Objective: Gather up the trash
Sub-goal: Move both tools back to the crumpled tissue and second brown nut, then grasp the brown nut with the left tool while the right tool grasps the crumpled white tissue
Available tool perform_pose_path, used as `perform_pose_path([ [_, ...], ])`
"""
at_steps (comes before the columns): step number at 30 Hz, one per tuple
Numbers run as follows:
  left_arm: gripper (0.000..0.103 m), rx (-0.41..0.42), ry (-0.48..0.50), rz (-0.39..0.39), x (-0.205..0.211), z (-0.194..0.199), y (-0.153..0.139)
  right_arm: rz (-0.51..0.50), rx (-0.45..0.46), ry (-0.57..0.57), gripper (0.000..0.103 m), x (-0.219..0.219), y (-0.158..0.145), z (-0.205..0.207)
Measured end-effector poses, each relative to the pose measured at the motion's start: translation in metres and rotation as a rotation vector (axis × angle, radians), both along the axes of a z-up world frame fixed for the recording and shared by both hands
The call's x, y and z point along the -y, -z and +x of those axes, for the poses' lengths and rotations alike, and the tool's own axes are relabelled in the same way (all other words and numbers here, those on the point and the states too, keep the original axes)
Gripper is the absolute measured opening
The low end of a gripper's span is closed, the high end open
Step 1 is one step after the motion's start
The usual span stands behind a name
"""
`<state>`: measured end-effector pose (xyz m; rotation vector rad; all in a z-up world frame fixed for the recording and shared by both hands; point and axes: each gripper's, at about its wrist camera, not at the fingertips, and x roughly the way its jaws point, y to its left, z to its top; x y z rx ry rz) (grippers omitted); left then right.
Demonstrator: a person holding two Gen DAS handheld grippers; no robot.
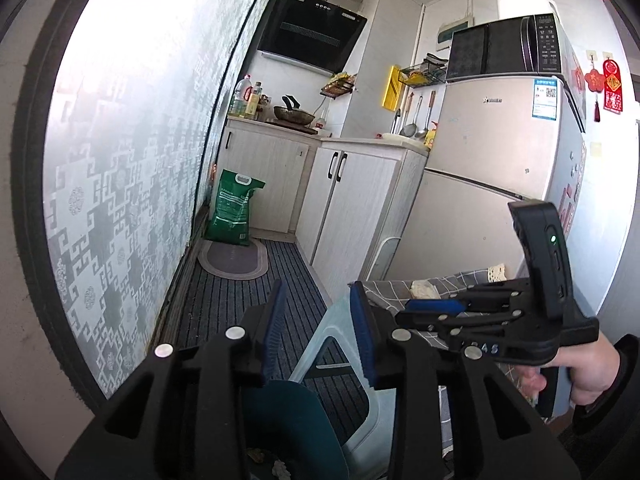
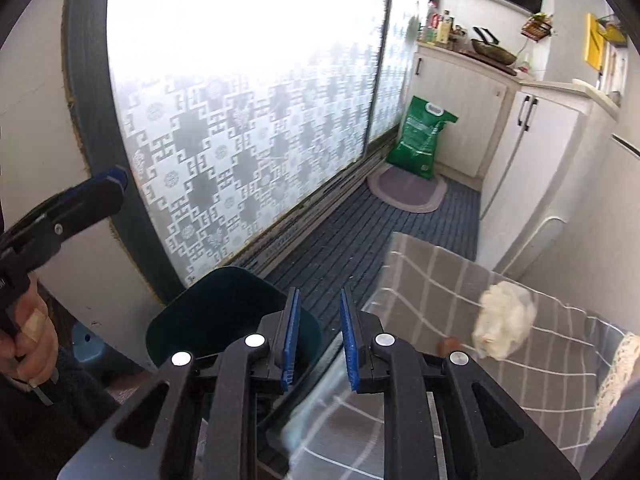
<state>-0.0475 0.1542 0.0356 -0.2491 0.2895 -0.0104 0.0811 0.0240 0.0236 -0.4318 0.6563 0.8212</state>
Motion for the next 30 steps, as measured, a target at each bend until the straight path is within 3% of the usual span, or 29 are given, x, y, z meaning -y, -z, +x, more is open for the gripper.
perform_pose_path([
  [11, 0.051, -0.111, 0.168, 0.109, 0.07, 0.053, 0.007, 0.025, -0.015, 0.145, 0.02, 0.084, 0.002, 0.04],
  [16, 0.051, -0.213, 0.259, 0.187, 0.101, 0.087, 0.017, 0.036, -0.044, 0.19, 0.02, 0.114, 0.01, 0.049],
  [19, 0.051, -0.284, 0.29, 0.238, 0.117, 0.109, 0.027, 0.041, -0.052, 0.206, 0.025, 0.13, 0.009, 0.056],
  [25, 0.051, -0.355, 0.316, 0.248, 0.138, 0.146, 0.037, 0.057, -0.063, 0.197, 0.026, 0.15, 0.005, 0.066],
  [30, 0.051, -0.439, 0.269, 0.272, 0.145, 0.17, 0.05, 0.07, -0.079, 0.185, 0.026, 0.161, 0.007, 0.078],
])
